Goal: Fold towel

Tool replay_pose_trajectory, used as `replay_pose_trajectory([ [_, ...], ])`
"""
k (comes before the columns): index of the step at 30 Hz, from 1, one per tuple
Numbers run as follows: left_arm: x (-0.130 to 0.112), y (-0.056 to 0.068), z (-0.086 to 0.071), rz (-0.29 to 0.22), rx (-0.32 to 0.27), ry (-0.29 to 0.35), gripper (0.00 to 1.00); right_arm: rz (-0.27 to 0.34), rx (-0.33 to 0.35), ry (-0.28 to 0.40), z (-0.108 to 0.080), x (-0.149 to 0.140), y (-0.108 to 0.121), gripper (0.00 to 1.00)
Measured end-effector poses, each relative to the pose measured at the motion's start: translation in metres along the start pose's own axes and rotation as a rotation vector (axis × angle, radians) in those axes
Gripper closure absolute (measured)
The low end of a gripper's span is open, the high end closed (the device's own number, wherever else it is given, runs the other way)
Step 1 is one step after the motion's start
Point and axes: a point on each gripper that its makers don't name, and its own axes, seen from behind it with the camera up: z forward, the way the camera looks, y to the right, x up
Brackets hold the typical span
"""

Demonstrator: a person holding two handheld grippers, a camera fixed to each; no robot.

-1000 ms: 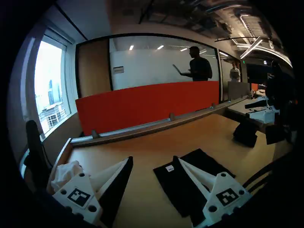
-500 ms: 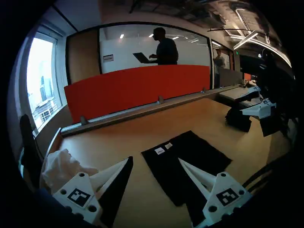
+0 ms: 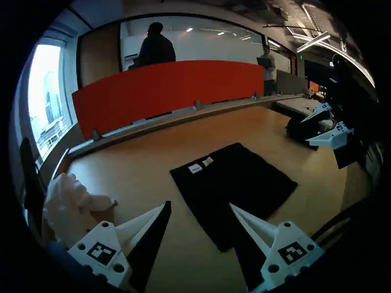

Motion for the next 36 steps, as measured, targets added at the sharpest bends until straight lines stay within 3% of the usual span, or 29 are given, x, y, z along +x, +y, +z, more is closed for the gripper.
replay_pose_trajectory([
  [21, -0.090, 0.036, 0.037, 0.040, -0.101, -0.184, 0.24, -0.046, 0.080, -0.156, 0.046, -0.083, -0.029, 0.01],
  [36, -0.128, 0.050, 0.050, 0.051, -0.154, -0.275, 0.24, -0.049, 0.141, -0.257, 0.055, -0.125, -0.046, 0.01],
])
